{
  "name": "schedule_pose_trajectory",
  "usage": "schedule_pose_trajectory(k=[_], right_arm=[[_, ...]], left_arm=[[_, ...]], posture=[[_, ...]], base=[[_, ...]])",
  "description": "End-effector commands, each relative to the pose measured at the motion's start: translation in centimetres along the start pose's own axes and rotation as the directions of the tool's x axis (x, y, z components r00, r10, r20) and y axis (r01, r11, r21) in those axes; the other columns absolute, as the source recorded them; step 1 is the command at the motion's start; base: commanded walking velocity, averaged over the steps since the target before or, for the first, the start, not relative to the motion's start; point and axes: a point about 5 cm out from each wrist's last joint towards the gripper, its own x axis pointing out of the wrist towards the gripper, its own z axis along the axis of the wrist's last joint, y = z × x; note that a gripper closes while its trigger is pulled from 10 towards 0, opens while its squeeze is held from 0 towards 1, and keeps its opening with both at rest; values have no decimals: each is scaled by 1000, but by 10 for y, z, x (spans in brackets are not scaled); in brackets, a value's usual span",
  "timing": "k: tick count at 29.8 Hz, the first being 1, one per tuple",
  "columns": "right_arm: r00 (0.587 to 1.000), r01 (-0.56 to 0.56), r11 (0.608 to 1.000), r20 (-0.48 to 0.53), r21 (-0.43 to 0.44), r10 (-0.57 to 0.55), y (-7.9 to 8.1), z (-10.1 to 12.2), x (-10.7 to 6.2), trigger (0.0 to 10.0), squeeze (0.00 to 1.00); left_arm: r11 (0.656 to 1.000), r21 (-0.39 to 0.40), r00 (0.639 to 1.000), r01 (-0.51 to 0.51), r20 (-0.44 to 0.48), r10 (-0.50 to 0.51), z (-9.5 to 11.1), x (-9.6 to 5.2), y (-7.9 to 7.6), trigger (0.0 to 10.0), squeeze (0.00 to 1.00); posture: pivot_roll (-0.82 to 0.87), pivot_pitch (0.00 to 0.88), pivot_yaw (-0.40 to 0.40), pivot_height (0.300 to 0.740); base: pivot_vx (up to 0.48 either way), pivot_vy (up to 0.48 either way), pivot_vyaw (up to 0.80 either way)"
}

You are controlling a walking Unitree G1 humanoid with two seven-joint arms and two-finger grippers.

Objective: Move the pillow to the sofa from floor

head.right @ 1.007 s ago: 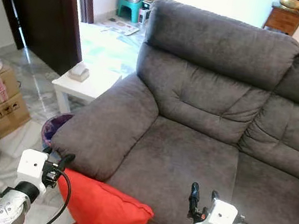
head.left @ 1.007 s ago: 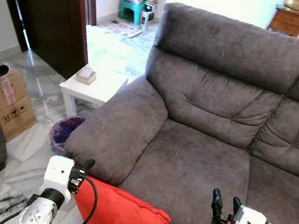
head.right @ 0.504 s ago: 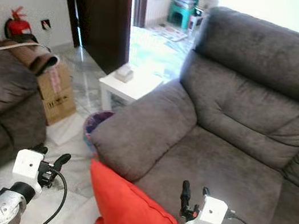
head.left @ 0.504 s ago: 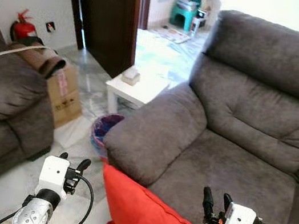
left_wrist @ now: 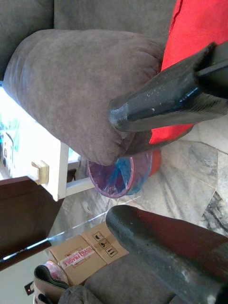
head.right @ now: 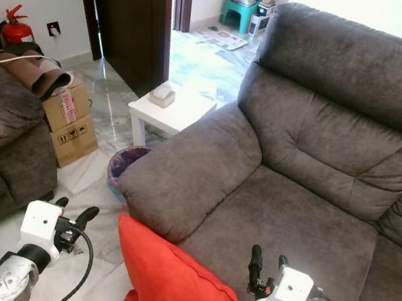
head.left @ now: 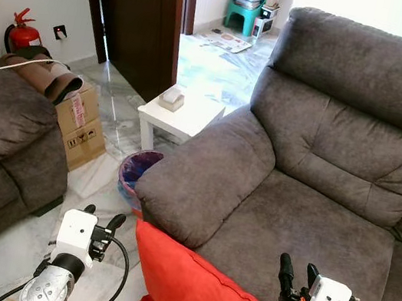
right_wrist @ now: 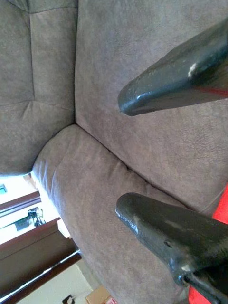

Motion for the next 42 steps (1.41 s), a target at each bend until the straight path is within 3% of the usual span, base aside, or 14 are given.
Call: schedule_pose_trajectory(k=[1, 42], right_arm=[[1000, 1, 1000, -20, -8, -2, 0, -1, 1, 10000, 0], [999, -38, 999, 16, 4, 38, 5, 4, 4, 10000, 0]], left_arm=[[1000, 13, 1000, 4, 6, -4, 2, 0, 1, 10000, 0], [1000, 20, 1000, 21, -5, -21, -1, -2, -4, 10000, 0]], posture=[[-16, 76, 7, 715], [-27, 39, 11, 665]], base=[[0, 0, 0], [0, 0, 0]])
